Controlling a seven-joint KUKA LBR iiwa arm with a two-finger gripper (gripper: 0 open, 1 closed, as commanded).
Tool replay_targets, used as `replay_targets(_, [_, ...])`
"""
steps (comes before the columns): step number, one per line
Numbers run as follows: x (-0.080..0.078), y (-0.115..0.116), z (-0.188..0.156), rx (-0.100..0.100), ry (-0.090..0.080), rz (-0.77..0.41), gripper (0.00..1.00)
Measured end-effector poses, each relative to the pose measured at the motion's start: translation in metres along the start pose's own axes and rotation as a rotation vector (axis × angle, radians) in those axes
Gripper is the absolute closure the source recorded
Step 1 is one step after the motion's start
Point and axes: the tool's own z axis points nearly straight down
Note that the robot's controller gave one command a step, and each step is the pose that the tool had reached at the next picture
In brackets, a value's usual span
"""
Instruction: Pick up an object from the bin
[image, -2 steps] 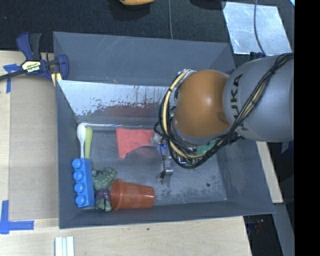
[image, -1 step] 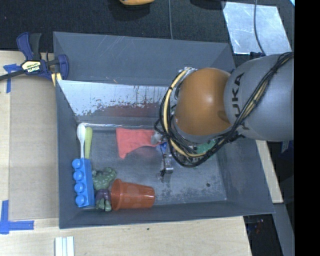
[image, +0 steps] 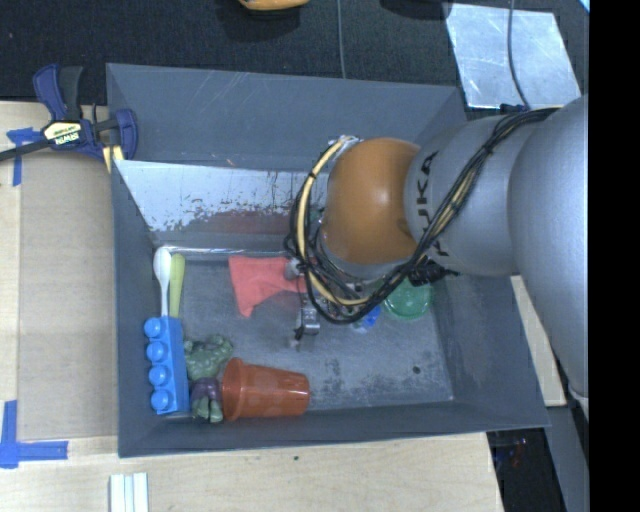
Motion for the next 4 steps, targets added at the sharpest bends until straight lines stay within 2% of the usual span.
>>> replay_targets(1, [-0.027,-0.012,0.024,0.001,0.005,-0.126,0.00])
replay_targets(2, [-0.044,0.031,0.032,-0.003,-0.004,-0.012,1.00])
replay_targets(3, [-0.044,0.031,0.032,-0.003,-0.004,-0.012,1.00])
replay_targets(4, [-0.038,0.048,-0.021,0.000,0.004,0.003,1.00])
